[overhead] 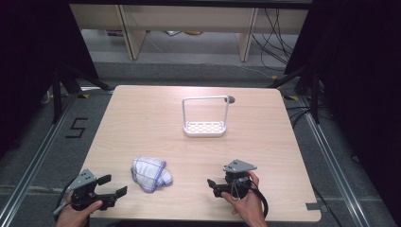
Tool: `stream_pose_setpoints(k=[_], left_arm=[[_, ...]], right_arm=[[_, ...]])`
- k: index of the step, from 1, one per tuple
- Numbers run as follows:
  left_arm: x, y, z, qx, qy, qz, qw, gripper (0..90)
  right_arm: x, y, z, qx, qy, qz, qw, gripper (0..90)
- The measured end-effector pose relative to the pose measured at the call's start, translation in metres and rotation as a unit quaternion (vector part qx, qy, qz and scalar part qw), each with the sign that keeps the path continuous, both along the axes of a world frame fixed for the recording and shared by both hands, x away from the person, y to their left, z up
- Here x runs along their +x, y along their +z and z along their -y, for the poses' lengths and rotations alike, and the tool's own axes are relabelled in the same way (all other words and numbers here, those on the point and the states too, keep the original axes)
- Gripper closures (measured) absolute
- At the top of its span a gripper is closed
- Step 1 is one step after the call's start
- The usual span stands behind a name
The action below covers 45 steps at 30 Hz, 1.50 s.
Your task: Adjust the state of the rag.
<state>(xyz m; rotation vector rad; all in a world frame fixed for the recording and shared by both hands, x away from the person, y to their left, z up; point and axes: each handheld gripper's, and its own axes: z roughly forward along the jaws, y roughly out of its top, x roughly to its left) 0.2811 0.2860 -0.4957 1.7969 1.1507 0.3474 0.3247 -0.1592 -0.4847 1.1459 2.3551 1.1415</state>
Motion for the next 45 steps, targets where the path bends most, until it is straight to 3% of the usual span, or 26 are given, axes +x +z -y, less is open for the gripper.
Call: stream_pose_setpoints(k=[7, 10, 11, 17, 19, 20, 21, 24, 26, 28, 30, 31, 33, 37, 38, 45], left_arm=[[0.001, 0.0, -0.001, -0.001, -0.005, 0.002, 1.0, 14.4], [0.0, 0.001, -0.003, -0.001, -0.002, 0.007, 1.0, 14.4], [0.0, 0.001, -0.003, -0.001, -0.002, 0.007, 1.0, 14.4], [0.002, 0.0, -0.006, -0.003, 0.011, 0.006, 0.9999, 14.4], [0.003, 0.0, -0.007, -0.004, 0.019, 0.01, 0.9998, 14.4], [0.003, 0.0, -0.007, -0.004, 0.019, 0.01, 0.9998, 14.5], [0.003, 0.001, -0.01, 0.003, 0.032, 0.009, 0.9994, 14.5], [0.004, 0.002, -0.014, 0.002, 0.051, 0.013, 0.9986, 14.5], [0.005, 0.003, -0.018, 0.006, 0.052, 0.015, 0.9985, 14.4], [0.005, 0.003, -0.018, 0.007, 0.053, 0.015, 0.9984, 14.4], [0.005, 0.004, -0.019, 0.009, 0.056, 0.015, 0.9983, 14.5], [0.005, 0.004, -0.019, 0.009, 0.056, 0.015, 0.9983, 14.4], [0.005, 0.004, -0.02, 0.008, 0.057, 0.016, 0.9982, 14.5], [0.005, 0.004, -0.022, 0.01, 0.066, 0.012, 0.9977, 14.4], [0.005, 0.003, -0.022, 0.007, 0.063, 0.014, 0.9979, 14.4], [0.005, 0.003, -0.02, 0.011, 0.061, 0.013, 0.998, 14.5]], right_arm=[[-0.001, 0.005, -0.009, 0.007, 0.013, 0.007, 0.9999, 23.7], [-0.001, 0.01, -0.02, 0.003, 0.033, 0.018, 0.9993, 23.8], [0.002, 0.011, -0.023, -0.001, 0.043, 0.033, 0.9985, 23.8], [0.007, 0.018, -0.043, 0.014, 0.063, 0.028, 0.9975, 24.1], [0.013, 0.023, -0.063, 0.012, 0.087, 0.027, 0.9958, 25.6], [0.013, 0.023, -0.063, 0.012, 0.087, 0.027, 0.9958, 25.6], [0.017, 0.024, -0.078, 0.013, 0.106, 0.027, 0.9939, 27.6], [0.019, 0.025, -0.091, 0.015, 0.124, 0.026, 0.9918, 31.1], [0.024, 0.029, -0.111, 0.014, 0.15, 0.037, 0.9879, 34.5], [0.023, 0.029, -0.118, 0.019, 0.15, 0.027, 0.9882, 35.1], [0.026, 0.029, -0.142, 0.022, 0.174, 0.026, 0.9841, 38.5], [0.026, 0.029, -0.142, 0.022, 0.174, 0.026, 0.9841, 38.5], [0.027, 0.028, -0.163, 0.02, 0.19, 0.024, 0.9813, 39.7], [0.03, 0.027, -0.185, 0.024, 0.195, 0.024, 0.9802, 37.2], [0.031, 0.026, -0.197, 0.015, 0.196, 0.029, 0.9802, 36.3], [0.036, 0.013, -0.227, -0.009, 0.195, 0.031, 0.9802, 38.5]])
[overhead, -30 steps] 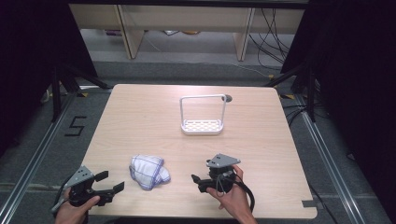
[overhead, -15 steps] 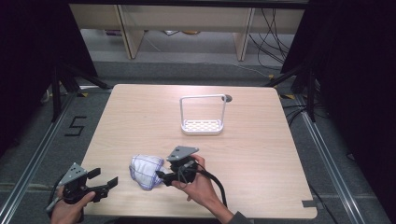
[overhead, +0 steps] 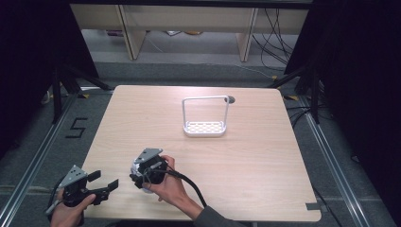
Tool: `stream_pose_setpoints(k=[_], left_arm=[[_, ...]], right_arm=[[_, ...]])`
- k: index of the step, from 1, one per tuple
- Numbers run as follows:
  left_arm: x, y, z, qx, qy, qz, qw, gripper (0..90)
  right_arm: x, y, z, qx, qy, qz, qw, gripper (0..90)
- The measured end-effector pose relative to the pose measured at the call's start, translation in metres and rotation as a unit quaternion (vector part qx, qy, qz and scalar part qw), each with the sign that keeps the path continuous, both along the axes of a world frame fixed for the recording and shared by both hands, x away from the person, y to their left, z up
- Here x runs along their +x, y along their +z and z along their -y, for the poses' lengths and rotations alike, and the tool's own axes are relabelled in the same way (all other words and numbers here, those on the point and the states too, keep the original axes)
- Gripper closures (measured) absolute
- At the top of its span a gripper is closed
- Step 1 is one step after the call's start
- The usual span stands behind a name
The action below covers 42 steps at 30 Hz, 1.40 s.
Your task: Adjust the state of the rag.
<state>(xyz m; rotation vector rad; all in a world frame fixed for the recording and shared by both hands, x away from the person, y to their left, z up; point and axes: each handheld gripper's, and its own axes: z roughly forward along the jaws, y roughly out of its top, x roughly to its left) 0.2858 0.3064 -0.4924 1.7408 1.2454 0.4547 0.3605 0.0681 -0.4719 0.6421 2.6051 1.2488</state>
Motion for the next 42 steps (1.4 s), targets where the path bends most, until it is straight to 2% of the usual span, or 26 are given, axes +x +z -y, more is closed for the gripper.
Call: stream_pose_setpoints(k=[3, 5, 7, 8, 9, 10, 12, 14, 15, 18, 19, 20, 21, 25, 27, 29, 30, 32, 34, 35, 36, 37, 38, 40, 41, 42], left_arm=[[0.0, -0.001, 0.0, -0.001, 0.0, 0.0, 1.0, 14.5], [0.0, -0.001, 0.0, -0.003, -0.002, 0.0, 1.0, 14.4], [0.0, -0.001, 0.001, -0.003, -0.004, -0.001, 1.0, 14.5], [0.0, -0.001, 0.001, -0.002, -0.006, -0.002, 1.0, 14.5], [0.0, -0.001, 0.002, -0.003, -0.01, -0.001, 0.9999, 14.5], [0.0, -0.001, 0.002, -0.002, -0.012, -0.001, 0.9999, 14.5], [0.0, -0.001, 0.003, 0.001, -0.01, -0.003, 0.9999, 14.5], [0.0, -0.001, 0.003, -0.001, -0.012, -0.001, 0.9999, 14.4], [0.0, -0.001, 0.004, -0.001, -0.014, 0.0, 0.9999, 14.4], [0.0, 0.0, 0.004, 0.0, -0.015, -0.001, 0.9999, 14.5], [0.0, 0.0, 0.004, 0.0, -0.015, -0.001, 0.9999, 14.5], [0.0, -0.001, 0.004, -0.001, -0.018, -0.001, 0.9998, 14.5], [0.0, -0.001, 0.005, -0.003, -0.019, 0.0, 0.9998, 14.5], [0.0, 0.0, 0.007, -0.008, -0.025, 0.002, 0.9996, 14.4], [0.0, 0.0, 0.008, -0.024, -0.034, 0.0, 0.9992, 14.4], [0.0, 0.0, 0.013, -0.055, -0.041, -0.009, 0.9976, 14.5], [0.0, 0.0, 0.013, -0.055, -0.041, -0.009, 0.9976, 14.5], [-0.001, 0.001, 0.024, -0.055, -0.072, -0.01, 0.9958, 15.1], [-0.001, 0.001, 0.029, -0.052, -0.079, -0.008, 0.9955, 16.2], [-0.001, 0.001, 0.037, -0.058, -0.103, -0.007, 0.9929, 17.2], [-0.001, 0.002, 0.04, -0.049, -0.117, -0.008, 0.9919, 18.1], [0.0, 0.001, 0.045, -0.048, -0.123, -0.008, 0.9913, 19.5], [0.001, 0.0, 0.049, -0.038, -0.128, -0.009, 0.9911, 20.0], [0.002, -0.001, 0.052, -0.036, -0.127, -0.011, 0.9912, 19.9], [0.006, -0.003, 0.059, -0.033, -0.133, -0.011, 0.9905, 19.9], [0.006, -0.003, 0.059, -0.033, -0.133, -0.011, 0.9905, 20.0]], right_arm=[[0.002, -0.006, -0.006, -0.016, -0.013, 0.008, 0.9998, 42.1], [0.004, -0.01, -0.009, -0.035, -0.013, 0.025, 0.999, 46.2], [0.004, -0.011, -0.009, -0.041, -0.016, 0.023, 0.9988, 48.8], [0.006, -0.011, -0.008, -0.048, -0.014, 0.032, 0.9982, 53.1], [0.006, -0.01, -0.007, -0.061, -0.011, 0.044, 0.9971, 65.2], [0.006, -0.009, -0.005, -0.063, -0.007, 0.049, 0.9968, 69.9], [0.008, -0.006, 0.001, -0.054, -0.001, 0.043, 0.9976, 79.4], [0.01, -0.004, 0.004, -0.052, 0.006, 0.04, 0.9978, 81.3], [0.012, 0.002, 0.013, -0.036, 0.011, 0.031, 0.9988, 83.3], [0.013, 0.015, 0.026, -0.01, 0.009, 0.028, 0.9995, 84.2], [0.013, 0.015, 0.026, -0.01, 0.009, 0.028, 0.9995, 84.2], [0.012, 0.02, 0.032, -0.001, 0.01, 0.022, 0.9997, 84.4], [0.009, 0.034, 0.045, 0.025, 0.021, 0.012, 0.9994, 84.6], [0.005, 0.054, 0.065, 0.051, 0.026, 0.009, 0.9983, 84.9], [0.002, 0.063, 0.075, 0.056, 0.033, 0.01, 0.9978, 85.0], [0.0, 0.069, 0.085, 0.058, 0.031, 0.012, 0.9978, 85.0], [-0.002, 0.071, 0.09, 0.06, 0.031, 0.01, 0.9977, 85.0], [-0.002, 0.071, 0.097, 0.061, 0.027, 0.011, 0.9977, 85.0], [-0.003, 0.071, 0.101, 0.061, 0.025, 0.004, 0.9978, 85.0], [-0.001, 0.068, 0.108, 0.068, 0.019, 0.007, 0.9975, 85.0], [-0.001, 0.067, 0.11, 0.068, 0.017, 0.007, 0.9975, 85.0], [-0.001, 0.067, 0.112, 0.067, 0.018, -0.004, 0.9976, 85.0], [-0.001, 0.066, 0.114, 0.072, 0.012, -0.003, 0.9973, 85.0], [-0.001, 0.066, 0.118, 0.067, 0.005, -0.017, 0.9976, 85.0], [0.001, 0.065, 0.119, 0.071, 0.009, -0.005, 0.9974, 85.0], [0.002, 0.065, 0.12, 0.069, 0.013, -0.004, 0.9975, 84.9]])
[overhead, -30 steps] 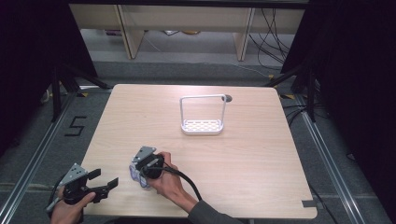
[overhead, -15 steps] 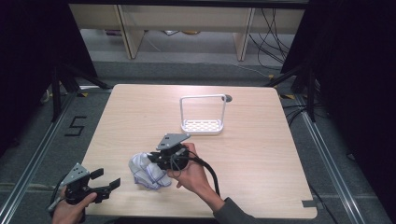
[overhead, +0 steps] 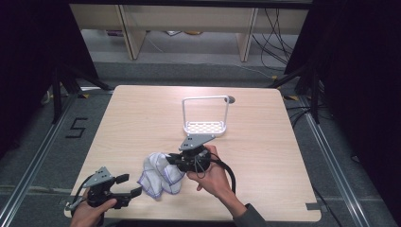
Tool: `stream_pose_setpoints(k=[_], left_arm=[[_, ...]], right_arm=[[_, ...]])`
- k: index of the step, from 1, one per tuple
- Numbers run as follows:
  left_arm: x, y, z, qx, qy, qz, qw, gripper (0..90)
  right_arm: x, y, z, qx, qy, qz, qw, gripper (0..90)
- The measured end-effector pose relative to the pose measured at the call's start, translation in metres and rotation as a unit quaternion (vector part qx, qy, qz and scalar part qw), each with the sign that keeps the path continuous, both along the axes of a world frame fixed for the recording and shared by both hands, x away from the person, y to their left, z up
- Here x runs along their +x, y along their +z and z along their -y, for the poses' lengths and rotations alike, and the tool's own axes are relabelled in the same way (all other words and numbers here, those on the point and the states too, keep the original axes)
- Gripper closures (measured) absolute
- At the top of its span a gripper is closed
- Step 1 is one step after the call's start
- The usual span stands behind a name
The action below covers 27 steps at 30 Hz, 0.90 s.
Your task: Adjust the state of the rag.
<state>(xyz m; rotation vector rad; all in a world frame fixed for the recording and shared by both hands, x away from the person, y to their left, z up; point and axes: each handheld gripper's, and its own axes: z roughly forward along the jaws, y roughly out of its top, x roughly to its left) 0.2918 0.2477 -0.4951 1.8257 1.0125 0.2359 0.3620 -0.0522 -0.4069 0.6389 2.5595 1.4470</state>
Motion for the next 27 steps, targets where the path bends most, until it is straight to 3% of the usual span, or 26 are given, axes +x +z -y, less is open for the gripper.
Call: stream_pose_setpoints(k=[2, 4, 6, 7, 8, 9, 11, 12, 13, 14, 15, 16, 17, 18, 20, 21, 22, 23, 24, 26, 27], left_arm=[[0.008, -0.002, 0.013, 0.009, -0.009, 0.001, 0.9999, 20.8], [0.014, -0.003, 0.02, 0.021, -0.011, -0.001, 0.9997, 21.3], [0.018, -0.004, 0.024, 0.024, -0.007, 0.002, 0.9997, 20.3], [0.027, -0.006, 0.031, 0.038, -0.001, 0.001, 0.9993, 18.4], [0.027, -0.006, 0.031, 0.038, -0.001, 0.001, 0.9993, 16.2], [0.034, -0.008, 0.037, 0.046, 0.007, -0.002, 0.9989, 15.9], [0.041, -0.01, 0.043, 0.071, -0.002, 0.001, 0.9975, 18.9], [0.045, -0.011, 0.046, 0.074, -0.004, -0.002, 0.9973, 25.8], [0.048, -0.013, 0.047, 0.067, -0.012, -0.002, 0.9977, 37.4], [0.048, -0.013, 0.047, 0.067, -0.012, -0.002, 0.9977, 50.1], [0.049, -0.014, 0.048, 0.062, -0.018, 0.0, 0.9979, 50.1], [0.05, -0.011, 0.048, 0.058, -0.029, 0.016, 0.9978, 70.4], [0.05, -0.011, 0.048, 0.058, -0.029, 0.016, 0.9978, 74.3], [0.047, -0.005, 0.047, 0.054, -0.04, 0.029, 0.9973, 77.8], [0.045, -0.001, 0.046, 0.051, -0.047, 0.034, 0.997, 80.9], [0.04, 0.01, 0.045, 0.038, -0.064, 0.037, 0.9966, 82.2], [0.037, 0.016, 0.044, 0.035, -0.076, 0.036, 0.9959, 82.6], [0.033, 0.024, 0.044, 0.027, -0.085, 0.035, 0.9954, 82.8], [0.033, 0.024, 0.044, 0.027, -0.085, 0.035, 0.9954, 82.8], [0.025, 0.042, 0.045, -0.005, -0.111, 0.037, 0.9931, 82.9], [0.025, 0.042, 0.045, -0.005, -0.111, 0.037, 0.9931, 82.9]], right_arm=[[-0.002, -0.001, 0.002, 0.002, -0.009, -0.014, 0.9999, 85.0], [0.001, -0.003, 0.004, 0.001, -0.001, -0.005, 1.0, 84.9], [0.0, -0.003, 0.005, 0.001, -0.005, -0.011, 0.9999, 84.9], [-0.002, -0.004, 0.007, 0.007, -0.014, -0.021, 0.9997, 84.9], [-0.002, -0.004, 0.007, 0.007, -0.014, -0.021, 0.9997, 84.9], [0.001, -0.005, 0.011, 0.004, -0.004, -0.002, 1.0, 84.9], [-0.002, -0.006, 0.012, 0.011, -0.011, -0.025, 0.9996, 84.9], [-0.002, -0.005, 0.014, 0.008, -0.014, -0.026, 0.9995, 84.9], [-0.002, -0.005, 0.015, 0.008, -0.014, -0.023, 0.9996, 84.9], [-0.001, -0.006, 0.015, 0.011, -0.012, -0.005, 0.9999, 84.9], [-0.001, -0.006, 0.015, 0.011, -0.012, -0.005, 0.9999, 84.9], [-0.003, -0.006, 0.019, 0.009, -0.018, -0.021, 0.9996, 84.9], [-0.003, -0.006, 0.019, 0.009, -0.018, -0.021, 0.9996, 84.9], [-0.002, -0.006, 0.025, 0.005, -0.014, -0.005, 0.9999, 84.9], [-0.004, -0.005, 0.028, 0.003, -0.022, -0.012, 0.9997, 84.9], [-0.003, -0.002, 0.038, 0.005, -0.023, 0.0, 0.9997, 84.9], [-0.004, -0.001, 0.041, 0.009, -0.027, -0.006, 0.9996, 84.9], [-0.007, 0.001, 0.046, 0.02, -0.035, -0.027, 0.9988, 84.9], [-0.007, 0.001, 0.046, 0.02, -0.035, -0.027, 0.9988, 84.9], [-0.011, 0.01, 0.061, 0.04, -0.027, -0.036, 0.9982, 84.9], [-0.013, 0.014, 0.066, 0.046, -0.023, -0.031, 0.9982, 84.9]])
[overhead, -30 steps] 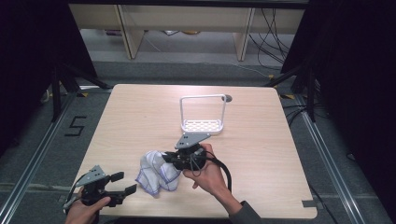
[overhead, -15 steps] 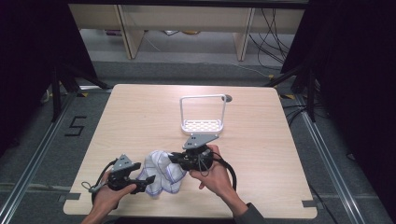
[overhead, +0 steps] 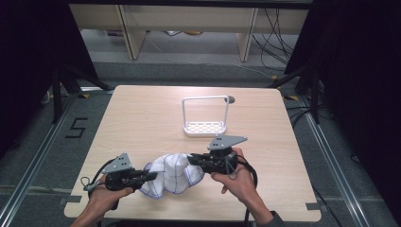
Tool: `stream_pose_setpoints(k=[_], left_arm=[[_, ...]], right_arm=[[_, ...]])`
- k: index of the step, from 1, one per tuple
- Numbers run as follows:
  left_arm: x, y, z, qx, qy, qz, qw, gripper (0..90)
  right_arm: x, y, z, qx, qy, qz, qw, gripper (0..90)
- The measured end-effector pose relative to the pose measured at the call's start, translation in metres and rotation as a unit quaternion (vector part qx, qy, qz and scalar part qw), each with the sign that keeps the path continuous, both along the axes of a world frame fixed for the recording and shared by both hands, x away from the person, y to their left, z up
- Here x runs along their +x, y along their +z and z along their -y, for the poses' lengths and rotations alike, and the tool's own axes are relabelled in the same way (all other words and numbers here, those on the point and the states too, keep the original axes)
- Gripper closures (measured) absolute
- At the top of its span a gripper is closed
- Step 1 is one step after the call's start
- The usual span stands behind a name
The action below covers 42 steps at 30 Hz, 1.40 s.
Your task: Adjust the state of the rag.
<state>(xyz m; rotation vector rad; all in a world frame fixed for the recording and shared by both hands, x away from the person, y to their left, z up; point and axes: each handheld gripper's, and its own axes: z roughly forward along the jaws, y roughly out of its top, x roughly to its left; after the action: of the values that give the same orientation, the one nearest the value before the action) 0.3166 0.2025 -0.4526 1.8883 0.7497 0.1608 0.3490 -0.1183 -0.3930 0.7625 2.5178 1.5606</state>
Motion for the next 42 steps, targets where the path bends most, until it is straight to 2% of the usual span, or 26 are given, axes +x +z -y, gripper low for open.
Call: stream_pose_setpoints(k=[1, 3, 5, 6, 8, 10, 11, 12, 13, 14, 16, 17, 18, 21, 22, 23, 24, 25, 27, 28, 31, 32, 35, 39, 41, 42], left_arm=[[-0.005, 0.014, 0.0, -0.014, -0.022, 0.001, 0.9997, 82.8], [-0.008, 0.025, 0.001, -0.019, -0.032, 0.005, 0.9993, 82.7], [-0.007, 0.029, 0.001, -0.024, -0.037, 0.001, 0.999, 82.5], [-0.004, 0.03, 0.003, -0.028, -0.043, -0.004, 0.9987, 82.5], [0.009, 0.021, 0.015, -0.011, -0.046, -0.018, 0.9987, 82.4], [0.022, 0.011, 0.024, 0.012, -0.035, -0.012, 0.9992, 82.4], [0.022, 0.011, 0.024, 0.012, -0.035, -0.012, 0.9992, 82.4], [0.041, -0.001, 0.033, 0.029, -0.022, -0.01, 0.9993, 82.4], [0.041, -0.001, 0.033, 0.029, -0.022, -0.01, 0.9993, 82.5], [0.06, -0.015, 0.042, 0.042, -0.02, -0.019, 0.9987, 82.3], [0.074, -0.027, 0.049, 0.054, -0.002, -0.017, 0.9984, 82.0], [0.074, -0.027, 0.049, 0.054, -0.002, -0.017, 0.9984, 81.9], [0.086, -0.035, 0.051, 0.061, 0.005, -0.026, 0.9978, 81.8], [0.095, -0.04, 0.052, 0.072, 0.013, -0.024, 0.997, 80.4], [0.101, -0.045, 0.051, 0.068, 0.026, -0.028, 0.997, 79.4], [0.103, -0.047, 0.05, 0.065, 0.03, -0.031, 0.997, 78.2], [0.104, -0.047, 0.049, 0.068, 0.026, -0.034, 0.9968, 75.2], [0.103, -0.047, 0.048, 0.069, 0.028, -0.034, 0.9966, 71.2], [0.101, -0.044, 0.044, 0.061, 0.038, -0.033, 0.9969, 61.5], [0.099, -0.041, 0.041, 0.058, 0.04, -0.033, 0.997, 57.6], [0.094, -0.035, 0.031, 0.056, 0.043, -0.029, 0.9971, 48.8], [0.087, -0.031, 0.023, 0.047, 0.043, -0.034, 0.9974, 47.1], [0.075, -0.03, 0.015, 0.052, 0.041, -0.033, 0.9972, 43.3], [0.065, -0.034, 0.012, 0.057, 0.045, -0.043, 0.9964, 36.9], [0.062, -0.037, 0.013, 0.056, 0.039, -0.048, 0.9965, 35.1], [0.057, -0.042, 0.017, 0.059, 0.034, -0.054, 0.9962, 34.0]], right_arm=[[-0.003, 0.006, 0.007, 0.007, 0.002, 0.002, 1.0, 84.9], [-0.008, 0.014, 0.016, 0.009, 0.001, 0.005, 0.9999, 84.9], [-0.011, 0.017, 0.021, 0.013, -0.004, 0.0, 0.9999, 84.9], [-0.012, 0.021, 0.027, 0.012, -0.007, 0.01, 0.9999, 84.9], [-0.012, 0.021, 0.039, -0.01, -0.017, 0.017, 0.9996, 84.9], [-0.007, 0.012, 0.042, -0.03, -0.03, 0.014, 0.999, 84.8], [-0.007, 0.012, 0.042, -0.03, -0.03, 0.014, 0.999, 84.8], [0.01, -0.011, 0.047, -0.053, -0.046, 0.002, 0.9975, 84.7], [0.01, -0.011, 0.047, -0.053, -0.046, 0.002, 0.9975, 84.7], [0.028, -0.036, 0.049, -0.054, -0.075, -0.023, 0.9954, 84.3], [0.044, -0.054, 0.049, -0.086, -0.092, -0.031, 0.9916, 83.4], [0.053, -0.062, 0.047, -0.102, -0.096, -0.034, 0.9896, 82.5], [0.062, -0.07, 0.042, -0.12, -0.091, -0.029, 0.9882, 81.8], [0.078, -0.08, 0.031, -0.14, -0.103, -0.027, 0.9843, 76.9], [0.084, -0.084, 0.028, -0.16, -0.115, -0.028, 0.98, 71.5], [0.086, -0.086, 0.024, -0.166, -0.13, -0.032, 0.977, 69.9], [0.088, -0.086, 0.022, -0.187, -0.142, -0.034, 0.9715, 67.9], [0.088, -0.085, 0.021, -0.181, -0.134, -0.026, 0.9739, 63.7], [0.082, -0.078, 0.02, -0.177, -0.151, -0.006, 0.9726, 58.4], [0.075, -0.07, 0.022, -0.173, -0.148, -0.012, 0.9736, 56.0], [0.05, -0.054, 0.022, -0.153, -0.133, -0.005, 0.9792, 51.6], [0.04, -0.051, 0.021, -0.147, -0.118, 0.001, 0.9822, 50.5], [0.021, -0.054, 0.016, -0.134, -0.095, -0.005, 0.9863, 47.6], [0.003, -0.066, 0.005, -0.131, -0.081, -0.029, 0.9876, 43.1], [-0.001, -0.071, 0.0, -0.134, -0.079, -0.029, 0.9874, 42.2], [-0.002, -0.074, -0.004, -0.135, -0.08, -0.016, 0.9874, 41.5]])
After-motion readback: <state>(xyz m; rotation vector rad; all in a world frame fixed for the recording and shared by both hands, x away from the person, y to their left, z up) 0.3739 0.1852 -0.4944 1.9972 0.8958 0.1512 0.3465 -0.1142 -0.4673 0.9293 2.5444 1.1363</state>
